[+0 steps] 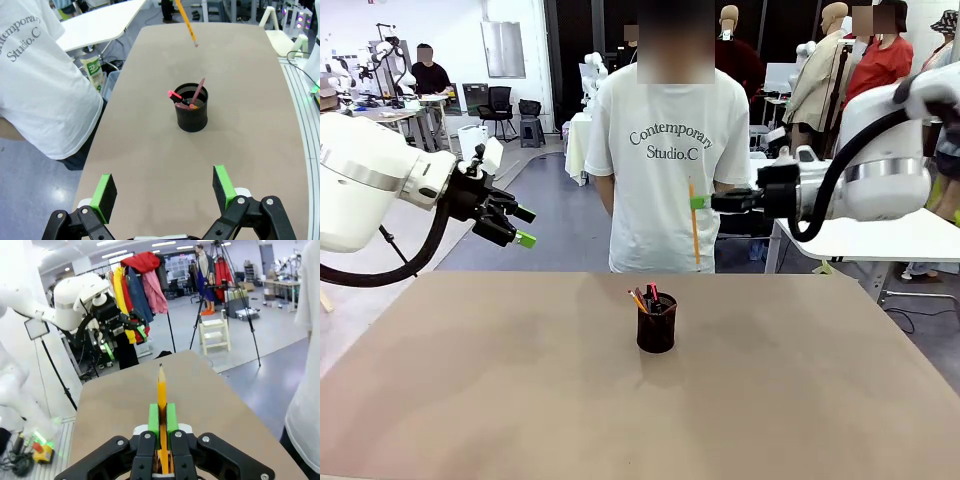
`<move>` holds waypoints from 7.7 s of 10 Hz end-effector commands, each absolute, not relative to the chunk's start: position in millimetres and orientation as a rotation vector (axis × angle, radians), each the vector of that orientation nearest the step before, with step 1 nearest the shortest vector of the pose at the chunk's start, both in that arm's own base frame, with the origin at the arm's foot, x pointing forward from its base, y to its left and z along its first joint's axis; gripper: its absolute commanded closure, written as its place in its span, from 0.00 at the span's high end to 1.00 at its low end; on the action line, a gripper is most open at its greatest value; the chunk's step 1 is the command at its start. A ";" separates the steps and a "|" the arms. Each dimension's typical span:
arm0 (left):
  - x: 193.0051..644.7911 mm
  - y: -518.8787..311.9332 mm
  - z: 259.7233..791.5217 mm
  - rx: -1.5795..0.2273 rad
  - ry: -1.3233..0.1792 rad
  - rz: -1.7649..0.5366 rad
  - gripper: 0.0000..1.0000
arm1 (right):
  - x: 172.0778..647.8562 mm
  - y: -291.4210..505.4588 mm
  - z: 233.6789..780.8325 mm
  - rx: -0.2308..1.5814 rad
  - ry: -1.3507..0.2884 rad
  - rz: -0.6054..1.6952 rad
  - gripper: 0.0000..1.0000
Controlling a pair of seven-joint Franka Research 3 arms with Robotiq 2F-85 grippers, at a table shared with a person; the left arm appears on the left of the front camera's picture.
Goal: Place the pens into the pen holder.
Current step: Pick up a writing instrument from the table and place it into the Pen holder.
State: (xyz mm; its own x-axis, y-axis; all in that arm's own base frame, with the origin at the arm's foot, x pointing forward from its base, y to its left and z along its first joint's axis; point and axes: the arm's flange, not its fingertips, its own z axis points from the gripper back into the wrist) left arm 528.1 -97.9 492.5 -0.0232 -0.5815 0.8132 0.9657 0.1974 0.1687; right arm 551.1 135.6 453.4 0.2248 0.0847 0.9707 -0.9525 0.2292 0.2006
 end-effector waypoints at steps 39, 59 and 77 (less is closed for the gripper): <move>527.2 -97.4 493.8 -0.540 -0.921 -1.336 1.00 | 552.4 186.1 348.5 1.142 -1.203 1.183 1.00; 527.2 -97.4 493.8 -0.540 -0.921 -1.336 1.00 | 590.9 16.8 534.0 0.730 -0.777 1.312 1.00; 527.2 -97.4 493.8 -0.540 -0.921 -1.336 1.00 | 589.8 16.7 530.5 0.700 -0.765 1.309 1.00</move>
